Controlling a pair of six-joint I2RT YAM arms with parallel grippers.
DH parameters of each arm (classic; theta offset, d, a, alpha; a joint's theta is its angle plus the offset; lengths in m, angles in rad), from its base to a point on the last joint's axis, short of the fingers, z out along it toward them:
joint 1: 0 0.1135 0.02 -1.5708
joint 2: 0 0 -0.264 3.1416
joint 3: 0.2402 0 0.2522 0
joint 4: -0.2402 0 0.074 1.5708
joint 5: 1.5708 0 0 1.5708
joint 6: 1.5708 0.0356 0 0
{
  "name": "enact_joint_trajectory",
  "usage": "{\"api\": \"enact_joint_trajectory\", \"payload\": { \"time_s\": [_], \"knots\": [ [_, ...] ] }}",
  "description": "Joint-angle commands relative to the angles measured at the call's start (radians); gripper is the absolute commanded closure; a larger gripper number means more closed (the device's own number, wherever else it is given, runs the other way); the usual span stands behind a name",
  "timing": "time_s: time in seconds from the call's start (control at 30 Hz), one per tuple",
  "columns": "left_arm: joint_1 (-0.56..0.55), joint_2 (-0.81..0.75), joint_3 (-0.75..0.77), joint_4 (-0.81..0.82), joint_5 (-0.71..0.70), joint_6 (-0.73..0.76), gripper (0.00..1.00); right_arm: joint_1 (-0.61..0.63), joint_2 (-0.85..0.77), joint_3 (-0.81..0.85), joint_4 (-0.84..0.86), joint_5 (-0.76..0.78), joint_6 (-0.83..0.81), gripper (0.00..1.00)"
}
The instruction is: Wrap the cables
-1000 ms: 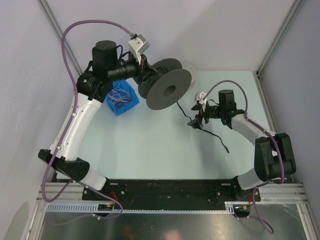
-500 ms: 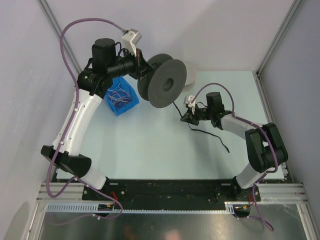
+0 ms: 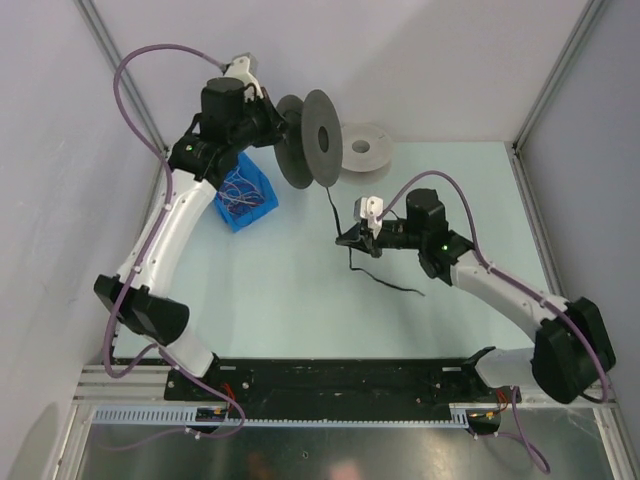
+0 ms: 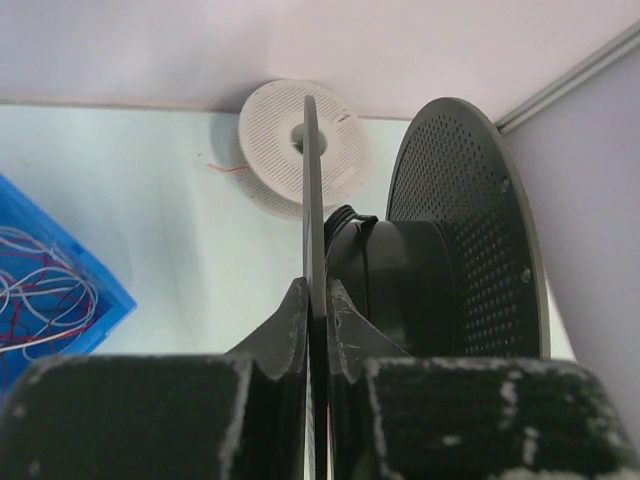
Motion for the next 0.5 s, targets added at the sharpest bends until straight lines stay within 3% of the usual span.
{"api": "enact_joint_trajectory", "payload": {
  "time_s": [0.0,0.27,0.47],
  "knots": [
    [-0.032,0.006,-0.038,0.082,-0.135,-0.042,1.0,0.059,-0.102,0.023,0.039,0.064,-0.027,1.0],
    [-0.075,-0.01,-0.175,0.085,-0.172,0.03,1.0,0.069,-0.16,0.125,-0.012,0.266,-0.205,1.0],
    [-0.111,-0.038,-0.245,0.083,-0.126,0.074,1.0,0.075,-0.16,0.13,0.148,0.465,-0.293,1.0]
  ]
}}
